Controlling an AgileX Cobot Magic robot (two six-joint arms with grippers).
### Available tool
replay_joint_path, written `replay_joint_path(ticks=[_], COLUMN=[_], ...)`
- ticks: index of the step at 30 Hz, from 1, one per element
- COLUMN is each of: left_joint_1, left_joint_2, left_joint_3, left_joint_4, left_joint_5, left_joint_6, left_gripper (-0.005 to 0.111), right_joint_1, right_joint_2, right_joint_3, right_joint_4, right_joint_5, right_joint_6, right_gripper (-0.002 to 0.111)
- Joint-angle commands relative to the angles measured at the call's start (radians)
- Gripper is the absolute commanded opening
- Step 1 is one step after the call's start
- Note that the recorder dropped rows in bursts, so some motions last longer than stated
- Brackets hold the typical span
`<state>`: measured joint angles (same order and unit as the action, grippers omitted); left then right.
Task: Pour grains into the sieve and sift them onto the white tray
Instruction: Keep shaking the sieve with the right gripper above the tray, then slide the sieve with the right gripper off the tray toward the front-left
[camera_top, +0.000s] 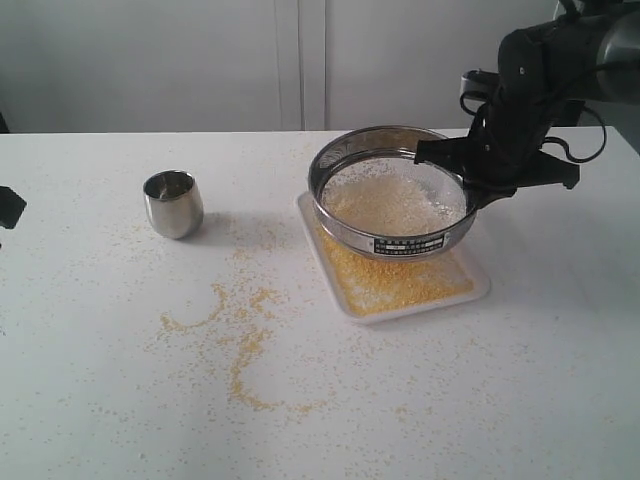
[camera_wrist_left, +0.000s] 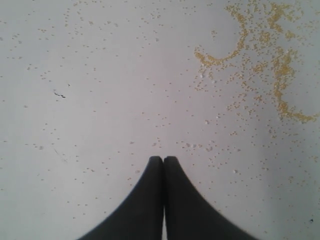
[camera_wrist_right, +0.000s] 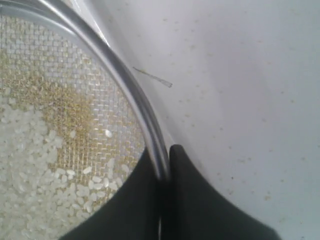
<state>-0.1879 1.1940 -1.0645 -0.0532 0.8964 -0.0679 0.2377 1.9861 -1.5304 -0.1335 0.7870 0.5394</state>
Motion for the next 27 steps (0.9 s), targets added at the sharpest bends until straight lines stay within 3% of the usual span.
replay_joint_path(ticks=[1,13,27], left_joint_1=[0.001,0.001,0.001], left_joint_2=[-0.011,-0.011,-0.011], left_joint_3=[0.008,0.008,0.008], left_joint_4=[0.002,0.002,0.002], left_joint_5=[0.009,0.009,0.009], left_joint_6=[-0.002,-0.002,-0.002], left_gripper=[0.000,0.000,0.000], right_joint_1=[0.002,0.022,0.065], right_joint_2=[-0.012,-0.130,-0.272], right_joint_3=[-0.005,0.047,0.258], right_joint_4=[0.009,0.011,0.134], right_joint_5=[0.010,0.108,0.037], right_joint_6=[-0.019,-0.097,-0.176], right_gripper=[0.000,0.000,0.000])
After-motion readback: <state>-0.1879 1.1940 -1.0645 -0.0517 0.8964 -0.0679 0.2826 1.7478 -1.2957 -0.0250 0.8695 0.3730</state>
